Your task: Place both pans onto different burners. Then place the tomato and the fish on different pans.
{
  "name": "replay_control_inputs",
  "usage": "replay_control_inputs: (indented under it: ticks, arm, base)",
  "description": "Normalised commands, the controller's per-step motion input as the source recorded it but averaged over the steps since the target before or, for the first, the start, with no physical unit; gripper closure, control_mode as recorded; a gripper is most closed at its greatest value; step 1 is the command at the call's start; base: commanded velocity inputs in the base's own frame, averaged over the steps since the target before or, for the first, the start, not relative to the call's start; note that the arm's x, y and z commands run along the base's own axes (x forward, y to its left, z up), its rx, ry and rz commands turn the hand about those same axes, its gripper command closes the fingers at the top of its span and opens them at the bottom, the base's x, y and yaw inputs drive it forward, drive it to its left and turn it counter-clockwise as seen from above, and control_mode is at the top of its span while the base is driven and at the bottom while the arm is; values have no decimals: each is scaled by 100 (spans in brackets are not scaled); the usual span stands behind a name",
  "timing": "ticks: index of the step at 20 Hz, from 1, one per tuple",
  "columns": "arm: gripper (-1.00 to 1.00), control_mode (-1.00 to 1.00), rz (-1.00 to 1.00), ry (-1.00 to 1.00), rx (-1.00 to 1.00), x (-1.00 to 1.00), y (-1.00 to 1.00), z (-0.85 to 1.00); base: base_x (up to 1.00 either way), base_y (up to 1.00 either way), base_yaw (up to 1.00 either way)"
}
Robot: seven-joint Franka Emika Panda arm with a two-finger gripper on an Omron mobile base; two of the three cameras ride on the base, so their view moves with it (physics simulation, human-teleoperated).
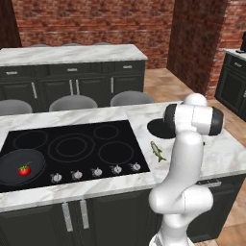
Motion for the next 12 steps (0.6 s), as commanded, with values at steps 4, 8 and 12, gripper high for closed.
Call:
replay_control_inputs:
  ticks: [4, 8, 12]
  arm:
    - [100, -100, 10, 0, 0, 3, 37, -14]
    - [100, -100, 13, -5, 0, -24, 48, 7]
    - [100, -100, 10, -14, 1, -40, 46, 53]
  base:
    - [0, 0, 0]
    - [0, 0, 0]
    - [0, 0, 0]
